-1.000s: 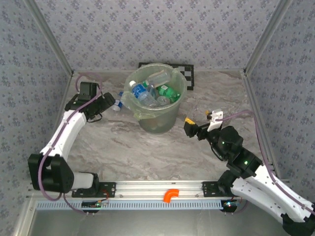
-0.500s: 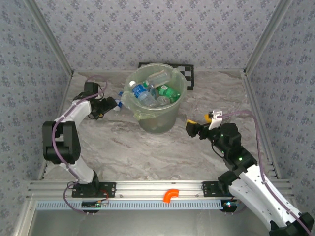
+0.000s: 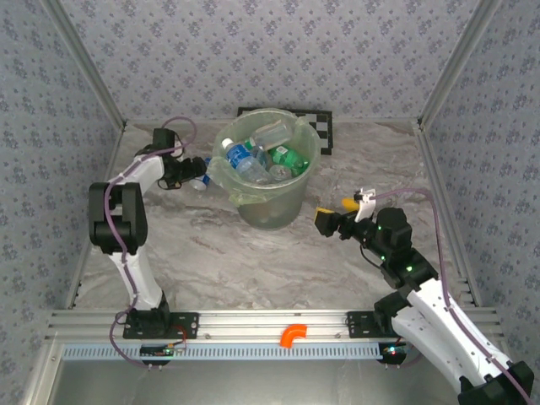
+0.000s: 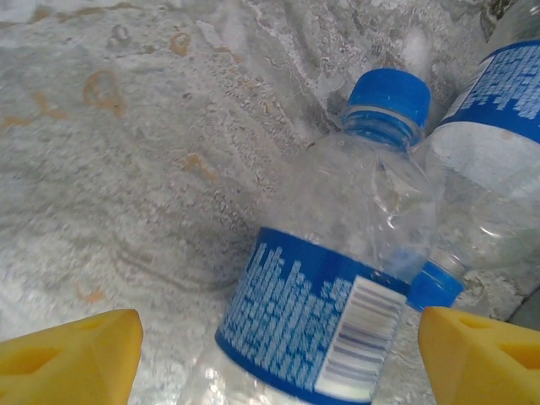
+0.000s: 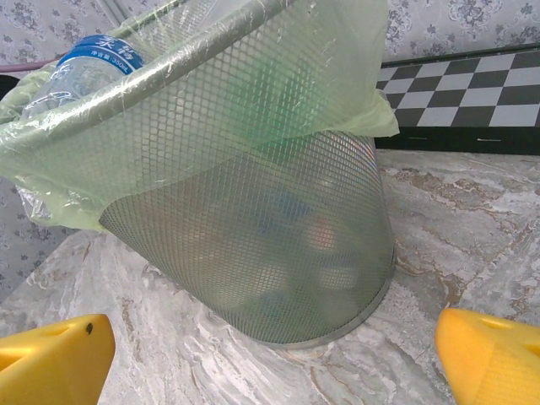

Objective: Put the plastic bottles in the bin

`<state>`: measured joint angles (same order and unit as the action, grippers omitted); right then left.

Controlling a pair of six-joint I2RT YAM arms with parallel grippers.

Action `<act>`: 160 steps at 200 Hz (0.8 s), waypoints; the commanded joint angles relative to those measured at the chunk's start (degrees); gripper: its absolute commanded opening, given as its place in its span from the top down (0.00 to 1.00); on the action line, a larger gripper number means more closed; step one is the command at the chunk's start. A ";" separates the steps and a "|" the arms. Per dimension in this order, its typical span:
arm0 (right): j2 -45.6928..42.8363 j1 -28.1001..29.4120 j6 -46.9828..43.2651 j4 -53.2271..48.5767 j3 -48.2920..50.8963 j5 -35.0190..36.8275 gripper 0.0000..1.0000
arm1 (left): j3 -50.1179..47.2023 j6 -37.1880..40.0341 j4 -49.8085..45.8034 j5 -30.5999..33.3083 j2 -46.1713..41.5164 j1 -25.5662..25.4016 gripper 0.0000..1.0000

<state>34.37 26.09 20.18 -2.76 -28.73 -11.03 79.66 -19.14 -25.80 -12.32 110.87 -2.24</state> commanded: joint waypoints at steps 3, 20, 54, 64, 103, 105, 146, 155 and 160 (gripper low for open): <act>-0.88 -0.50 0.56 0.84 0.38 -0.79 0.01 | 2.80 4.54 -3.08 -3.05 2.29 -0.04 0.15; -0.88 -0.64 0.56 0.86 0.36 -0.75 0.01 | 3.67 4.85 -4.04 -3.63 3.74 -0.14 0.16; -0.84 -0.74 0.60 0.53 0.59 -0.22 0.01 | 4.16 5.51 -5.27 -4.27 6.28 -0.37 0.22; -0.88 -0.77 0.62 0.53 0.52 -0.13 0.01 | 3.53 5.60 -4.89 -4.62 6.29 -0.43 0.22; -0.95 -0.95 0.69 0.43 0.49 -0.05 0.01 | 3.22 4.95 -4.36 -5.11 5.44 -0.59 0.33; -0.97 -0.99 0.72 0.40 0.51 -0.05 0.01 | 3.22 4.87 -4.35 -5.05 5.35 -0.58 0.33; -1.50 -1.01 0.58 0.35 0.57 0.47 0.01 | 1.49 2.07 -3.12 -5.08 1.13 -0.33 0.48; -1.59 -1.08 0.64 0.25 0.53 0.56 0.01 | 1.14 1.28 -3.10 -5.01 -0.24 -0.28 0.48; -1.66 -1.05 0.65 0.15 0.52 0.64 0.01 | 0.84 0.73 -3.07 -4.81 -1.02 -0.36 0.47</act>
<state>33.63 25.45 20.18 -2.79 -28.73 -11.16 81.56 -16.23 -28.71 -16.32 115.44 -2.37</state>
